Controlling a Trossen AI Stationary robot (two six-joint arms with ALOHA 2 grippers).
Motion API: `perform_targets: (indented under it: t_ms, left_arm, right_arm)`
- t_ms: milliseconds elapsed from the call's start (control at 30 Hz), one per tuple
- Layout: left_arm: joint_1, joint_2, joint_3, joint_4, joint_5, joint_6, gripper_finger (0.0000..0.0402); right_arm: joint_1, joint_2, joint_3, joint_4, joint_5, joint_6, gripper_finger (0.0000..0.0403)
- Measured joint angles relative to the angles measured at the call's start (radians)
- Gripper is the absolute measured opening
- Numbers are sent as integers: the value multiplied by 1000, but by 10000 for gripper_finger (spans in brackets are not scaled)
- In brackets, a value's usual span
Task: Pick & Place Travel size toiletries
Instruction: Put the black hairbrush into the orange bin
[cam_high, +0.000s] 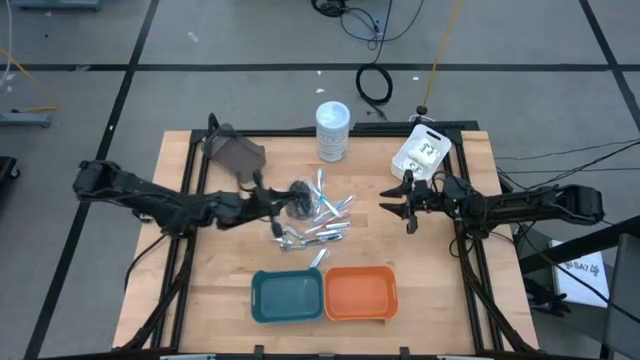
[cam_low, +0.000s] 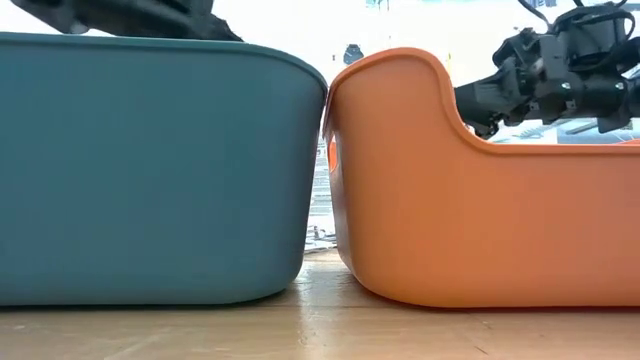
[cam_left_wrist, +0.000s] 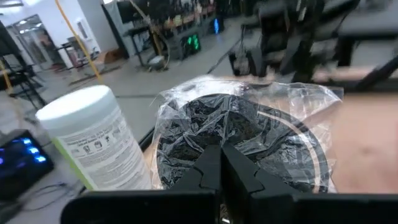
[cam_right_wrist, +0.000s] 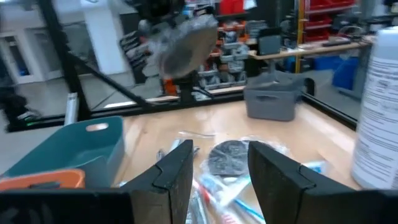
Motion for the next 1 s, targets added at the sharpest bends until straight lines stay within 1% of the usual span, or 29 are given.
perform_targets:
  t_ms: [133,267,467,600,733,867,1000]
  left_arm:
    - [35,160,129,-1,2,102,0]
    - [58,276,250,-37,-3,231,0]
    - [63,386,395,-108,-35,383,0]
    - [59,424,461,-130,-35,454,0]
    - [53,428,495,-165,-36,469,0]
    - [49,428,496,-168,-36,469,0]
    - [46,428,496,-170,-36,458,0]
  right_arm:
    - [57,82,68,-1,79,7,141]
    - [98,165,162,2,87,69,149]
    - [113,259,250,3,87,158,199]
    - [114,330,288,2,88,187,233]
    - [117,392,317,52,78,201,251]
    - [120,430,344,99,60,206,251]
    - [118,467,371,97,68,206,234]
